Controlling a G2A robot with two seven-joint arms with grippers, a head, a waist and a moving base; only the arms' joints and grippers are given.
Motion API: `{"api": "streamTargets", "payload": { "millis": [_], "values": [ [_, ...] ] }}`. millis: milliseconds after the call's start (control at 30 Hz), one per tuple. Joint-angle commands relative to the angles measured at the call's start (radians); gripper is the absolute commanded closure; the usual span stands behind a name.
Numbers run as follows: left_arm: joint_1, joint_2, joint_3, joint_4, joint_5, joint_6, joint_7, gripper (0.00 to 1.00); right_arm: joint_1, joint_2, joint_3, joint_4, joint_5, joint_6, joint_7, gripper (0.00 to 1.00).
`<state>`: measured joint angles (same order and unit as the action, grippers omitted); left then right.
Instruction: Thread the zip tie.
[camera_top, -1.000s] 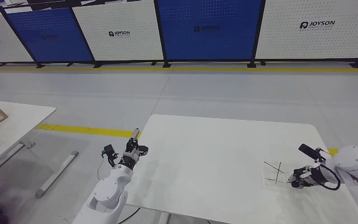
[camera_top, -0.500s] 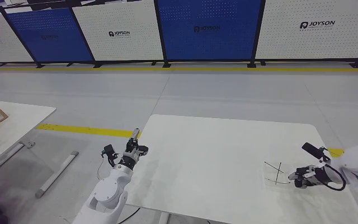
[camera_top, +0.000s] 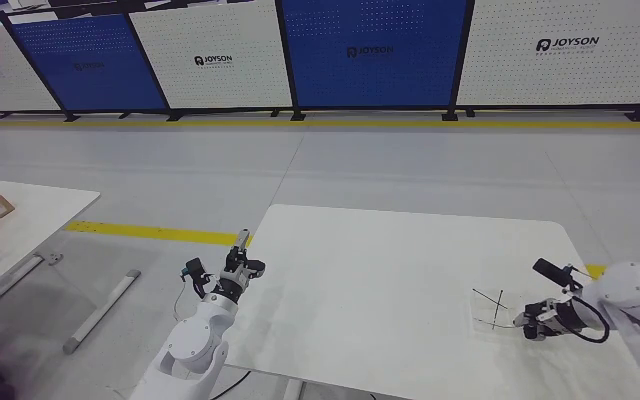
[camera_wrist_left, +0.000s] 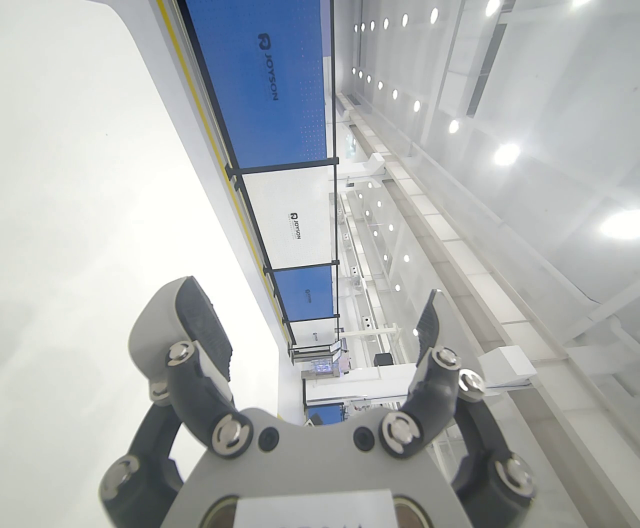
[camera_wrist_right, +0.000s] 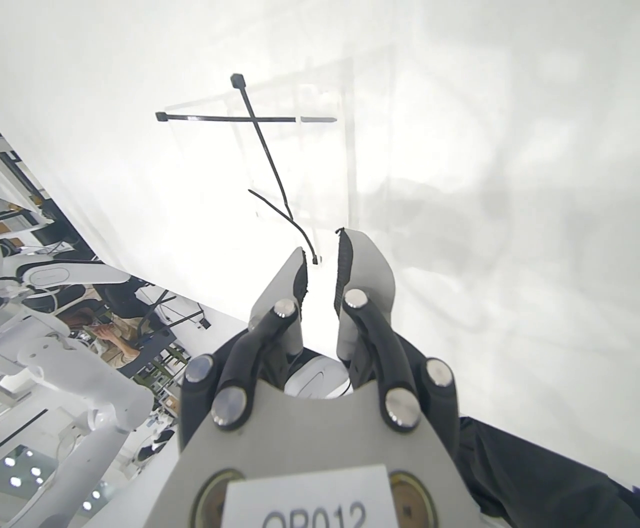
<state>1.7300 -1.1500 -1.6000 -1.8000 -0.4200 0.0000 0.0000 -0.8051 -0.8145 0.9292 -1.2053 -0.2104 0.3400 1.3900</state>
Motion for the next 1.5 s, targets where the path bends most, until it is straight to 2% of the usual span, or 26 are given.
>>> {"api": "streamTargets", "payload": {
  "millis": [0, 467, 767, 867, 1467],
  "values": [
    [0.0, 0.0, 0.0, 0.0, 0.0, 0.0, 0.0, 0.0, 0.01, -0.002, -0.013, 0.009, 0.001, 0.0, 0.0, 0.78],
    [0.0, 0.0, 0.0, 0.0, 0.0, 0.0, 0.0, 0.0, 0.08, -0.019, -0.102, 0.074, 0.011, 0.0, 0.0, 0.84],
    [0.0, 0.0, 0.0, 0.0, 0.0, 0.0, 0.0, 0.0, 0.085, -0.012, -0.096, 0.067, 0.017, 0.0, 0.0, 0.93],
    [0.0, 0.0, 0.0, 0.0, 0.0, 0.0, 0.0, 0.0, 0.081, -0.008, -0.089, 0.062, 0.018, 0.0, 0.0, 1.0],
    [0.0, 0.0, 0.0, 0.0, 0.0, 0.0, 0.0, 0.0, 0.054, 0.007, -0.063, 0.022, -0.005, 0.0, 0.0, 1.0]
  ]
}}
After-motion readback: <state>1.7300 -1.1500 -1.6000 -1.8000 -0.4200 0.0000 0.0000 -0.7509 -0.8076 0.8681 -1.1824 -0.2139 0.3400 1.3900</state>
